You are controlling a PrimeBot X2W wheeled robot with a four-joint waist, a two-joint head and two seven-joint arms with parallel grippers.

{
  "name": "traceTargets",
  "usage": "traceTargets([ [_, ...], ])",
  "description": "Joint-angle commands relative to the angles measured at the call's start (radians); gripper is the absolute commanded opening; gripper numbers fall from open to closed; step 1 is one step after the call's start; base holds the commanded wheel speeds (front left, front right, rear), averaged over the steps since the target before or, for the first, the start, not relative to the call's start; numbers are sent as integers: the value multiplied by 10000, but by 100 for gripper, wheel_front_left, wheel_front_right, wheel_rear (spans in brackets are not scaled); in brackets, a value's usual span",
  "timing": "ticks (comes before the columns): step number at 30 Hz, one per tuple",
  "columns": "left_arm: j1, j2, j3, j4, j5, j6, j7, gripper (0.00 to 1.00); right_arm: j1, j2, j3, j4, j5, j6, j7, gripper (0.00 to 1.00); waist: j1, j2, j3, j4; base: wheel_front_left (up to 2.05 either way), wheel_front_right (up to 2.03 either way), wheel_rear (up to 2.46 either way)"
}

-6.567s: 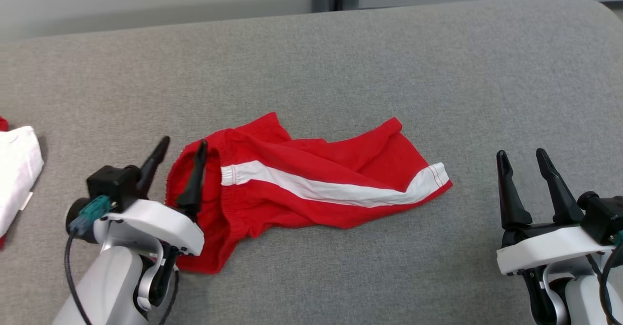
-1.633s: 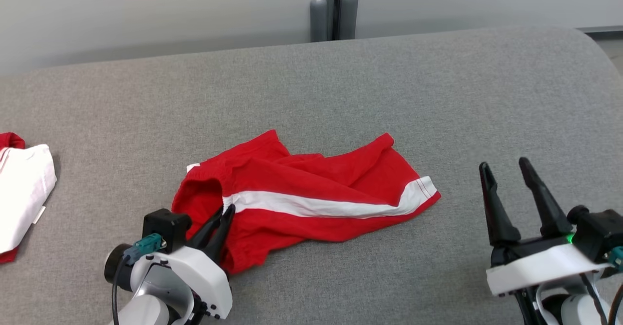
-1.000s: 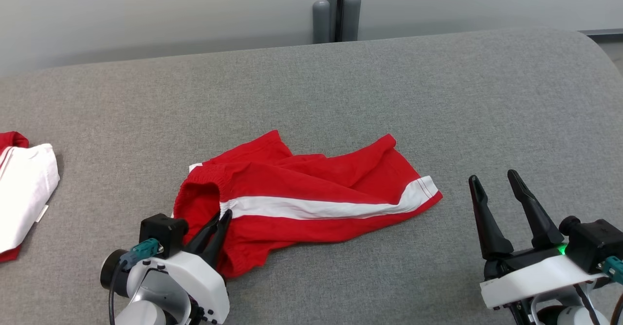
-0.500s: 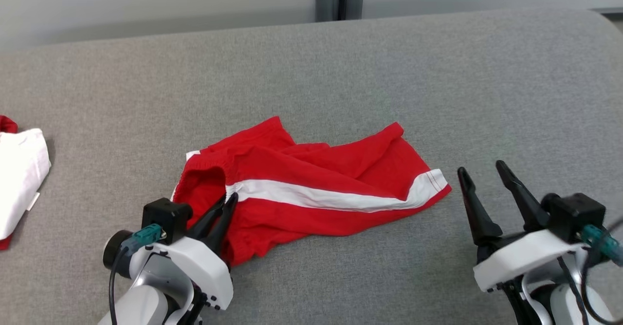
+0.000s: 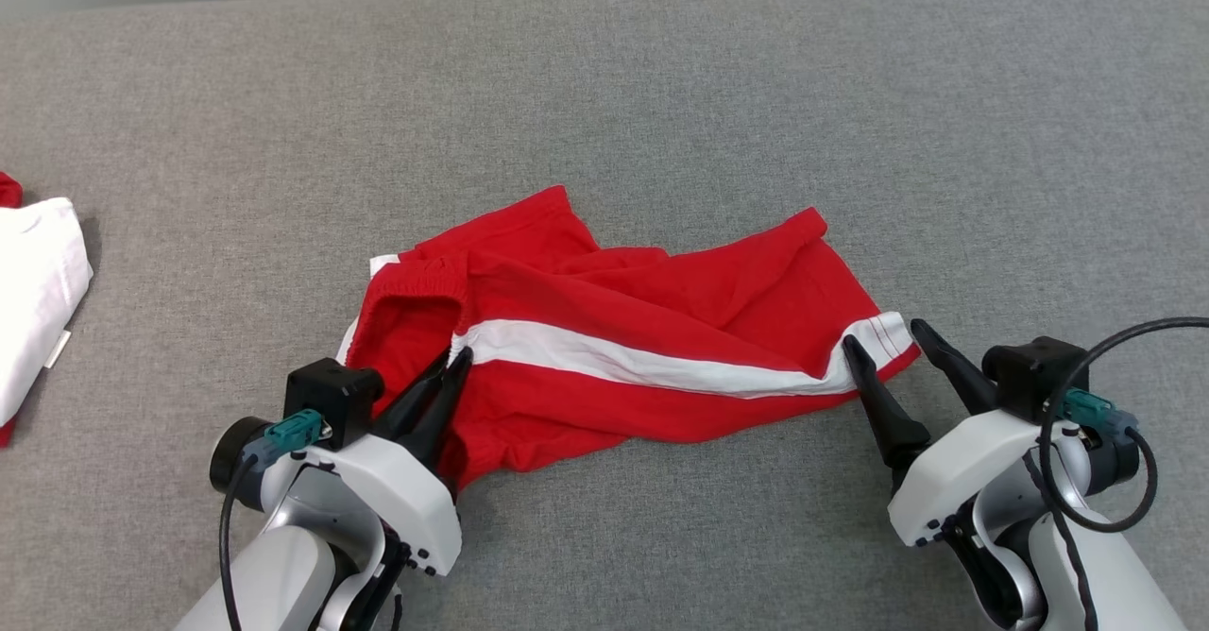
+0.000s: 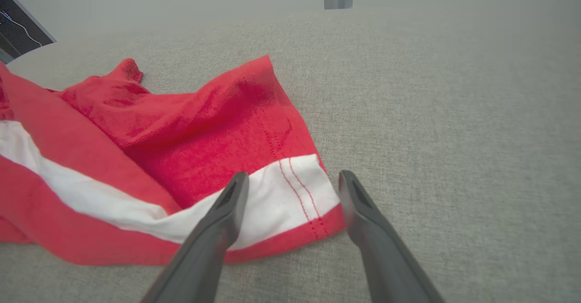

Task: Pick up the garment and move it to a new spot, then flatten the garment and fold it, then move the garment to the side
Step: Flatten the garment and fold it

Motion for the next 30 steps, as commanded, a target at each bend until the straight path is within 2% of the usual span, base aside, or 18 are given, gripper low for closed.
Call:
traceTargets([
  [1, -246, 5, -3, 34, 60, -16, -71, 0, -90, -96, 36, 86, 84, 17, 70, 100, 0, 0, 25, 5, 0, 0, 0],
  [6, -287, 22, -15, 124, 49, -54, -128, 0, -314, -181, 217, 326, 180, 17, 82, 98, 0, 0, 88, -13, 0, 0, 0],
  [7, -306, 25, -20, 135, 44, -59, -139, 0, -365, -207, 256, 406, 214, 17, 125, 75, 0, 0, 95, -19, 0, 0, 0],
  [8, -327, 31, -24, 156, 41, -65, -146, 0, -436, -238, 295, 457, 224, 17, 90, 47, 0, 0, 103, -22, 0, 0, 0],
  [9, -346, 35, -30, 170, 39, -78, -160, 0, -488, -256, 335, 509, 271, 17, 73, 40, 0, 0, 108, -20, 0, 0, 0],
  [10, -364, 40, -37, 192, 38, -91, -165, 0, -524, -262, 387, 563, 295, 17, 82, 12, 0, 0, 107, -13, 0, 0, 0],
  [11, -385, 38, -47, 206, 38, -81, -159, 0, -575, -261, 425, 590, 297, 17, 45, 0, 0, 0, 106, -2, 0, 0, 0],
  [20, -443, 74, 44, 62, -2, -79, -436, 0, -515, -279, 289, 320, 456, 17, -625, 0, 0, 0, -77, 55, 0, 0, 0],
  [30, -979, 631, 503, -1625, 82, -57, -489, 0, -845, -227, -372, -963, 503, 17, -1338, 0, 0, 0, -601, -4, 0, 0, 0],
])
